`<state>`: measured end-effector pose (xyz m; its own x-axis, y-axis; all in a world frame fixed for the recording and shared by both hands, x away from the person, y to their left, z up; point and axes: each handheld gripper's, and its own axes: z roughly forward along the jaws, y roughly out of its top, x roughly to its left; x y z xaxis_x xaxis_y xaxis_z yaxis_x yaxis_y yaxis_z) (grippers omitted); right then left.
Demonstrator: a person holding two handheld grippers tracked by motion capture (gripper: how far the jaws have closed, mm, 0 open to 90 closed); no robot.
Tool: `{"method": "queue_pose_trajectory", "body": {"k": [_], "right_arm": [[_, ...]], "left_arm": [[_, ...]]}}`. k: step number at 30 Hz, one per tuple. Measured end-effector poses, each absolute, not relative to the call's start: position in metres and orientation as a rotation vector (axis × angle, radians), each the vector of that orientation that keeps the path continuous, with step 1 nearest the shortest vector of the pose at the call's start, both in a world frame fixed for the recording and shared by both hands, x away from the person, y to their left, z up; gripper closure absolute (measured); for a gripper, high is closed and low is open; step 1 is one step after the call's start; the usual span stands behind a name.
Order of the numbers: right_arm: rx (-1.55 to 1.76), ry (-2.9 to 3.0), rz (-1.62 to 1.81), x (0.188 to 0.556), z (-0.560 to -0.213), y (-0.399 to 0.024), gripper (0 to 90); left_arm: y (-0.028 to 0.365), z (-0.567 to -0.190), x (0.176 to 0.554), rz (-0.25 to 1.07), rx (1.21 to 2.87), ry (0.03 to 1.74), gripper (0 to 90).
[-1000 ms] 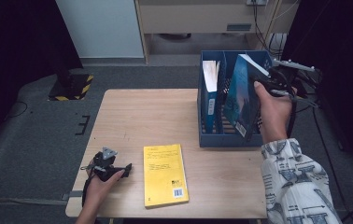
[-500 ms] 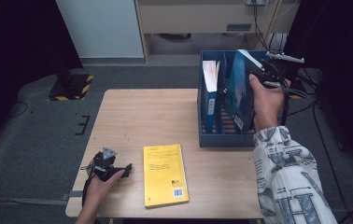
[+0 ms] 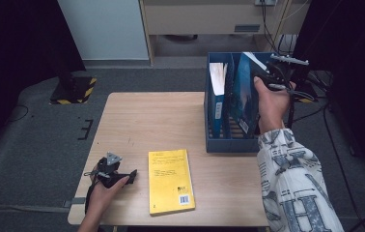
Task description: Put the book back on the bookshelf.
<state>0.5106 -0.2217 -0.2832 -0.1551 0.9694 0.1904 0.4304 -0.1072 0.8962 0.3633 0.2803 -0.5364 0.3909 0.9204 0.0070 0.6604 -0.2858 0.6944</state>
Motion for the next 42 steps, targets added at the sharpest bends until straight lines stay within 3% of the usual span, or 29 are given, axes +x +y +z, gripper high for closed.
{"method": "queue_pose_trajectory", "body": {"k": [42], "right_arm": [[1.564,1.595,1.167,0.542,-0.334,-0.204,73.2]], "left_arm": [[0.275,-0.537,0.363,0.534,2.055,1.313,0.0]]}}
